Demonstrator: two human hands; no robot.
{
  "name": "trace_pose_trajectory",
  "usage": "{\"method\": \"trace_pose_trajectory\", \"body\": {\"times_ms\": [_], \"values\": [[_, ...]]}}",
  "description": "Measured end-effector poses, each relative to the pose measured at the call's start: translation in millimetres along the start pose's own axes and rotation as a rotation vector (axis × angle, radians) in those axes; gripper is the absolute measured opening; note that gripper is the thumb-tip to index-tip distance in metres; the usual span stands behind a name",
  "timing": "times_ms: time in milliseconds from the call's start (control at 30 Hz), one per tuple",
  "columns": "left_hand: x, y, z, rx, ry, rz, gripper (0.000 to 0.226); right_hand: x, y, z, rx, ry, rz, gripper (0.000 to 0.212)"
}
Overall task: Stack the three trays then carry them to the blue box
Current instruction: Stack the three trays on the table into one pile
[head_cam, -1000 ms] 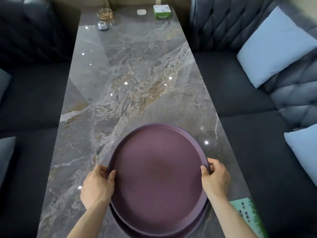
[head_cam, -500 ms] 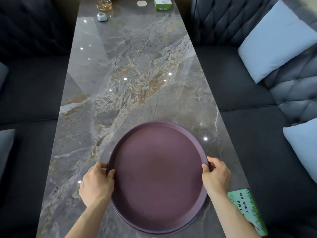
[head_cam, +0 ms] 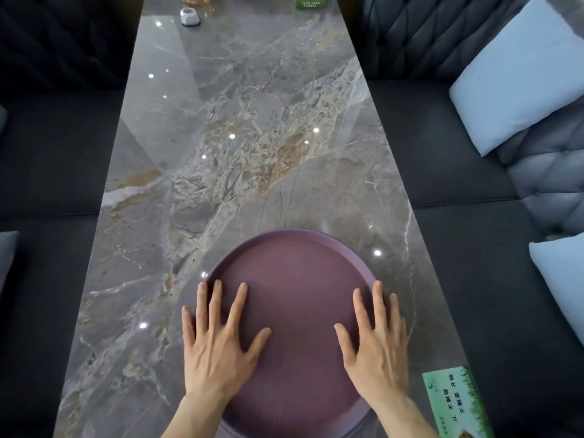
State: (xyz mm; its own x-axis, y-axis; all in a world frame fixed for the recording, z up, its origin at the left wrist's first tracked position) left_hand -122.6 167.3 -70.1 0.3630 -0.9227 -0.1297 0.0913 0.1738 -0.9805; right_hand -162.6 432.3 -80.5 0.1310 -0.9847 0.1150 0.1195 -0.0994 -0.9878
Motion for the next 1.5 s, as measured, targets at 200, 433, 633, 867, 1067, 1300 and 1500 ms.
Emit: {"method": "trace_pose_trajectory", "body": {"times_ms": [200, 433, 633, 867, 1067, 1300, 1500], "values": [[2.8, 6.5, -15.5, -0.017, -0.057, -0.007, 0.087, 1.3, 0.7, -31.4, 0.002, -0.062, -0.021, 0.075], [-1.0, -15.1, -64.5, -0.009, -0.169, 0.098, 0.083, 16.5, -10.2, -99.2, -0.010, -0.112, -0.210, 0.076], [9.2, -33.7, -106.1, -0.188, -0.408, 0.395, 0.061, 15.1, -19.7, -118.1, -0.293, 0.189, -0.496, 0.050], [19.5, -36.4, -129.8, -0.242, -0.638, 0.683, 0.015, 4.8, -20.2, -135.4, -0.325, 0.322, -0.691, 0.016], [13.4, -36.9, -132.1, -0.249, -0.695, 0.700, 0.008, -4.7, -19.9, -133.9, -0.257, 0.363, -0.853, 0.012], [12.1, -47.4, -134.7, -0.169, -0.529, 0.424, 0.014, 4.5, -31.7, -133.0, -0.297, 0.287, -0.469, 0.011], [10.0, -43.5, -130.0, -0.224, -0.496, 0.390, 0.013, 1.9, -31.9, -132.3, -0.314, 0.254, -0.470, 0.013]]}}
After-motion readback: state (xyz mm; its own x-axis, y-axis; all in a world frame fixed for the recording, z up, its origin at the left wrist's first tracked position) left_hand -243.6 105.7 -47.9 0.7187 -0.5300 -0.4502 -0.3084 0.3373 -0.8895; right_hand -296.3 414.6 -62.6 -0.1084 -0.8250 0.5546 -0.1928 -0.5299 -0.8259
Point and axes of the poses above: each hand's wrist, its own z-axis away from the middle knuckle, its own y-axis out of the palm, x = y × z, the point moved 1 cm from there along -z, towards the middle knuckle, and after that the axes turned 5 degrees about -y, right-handed, at the moved point
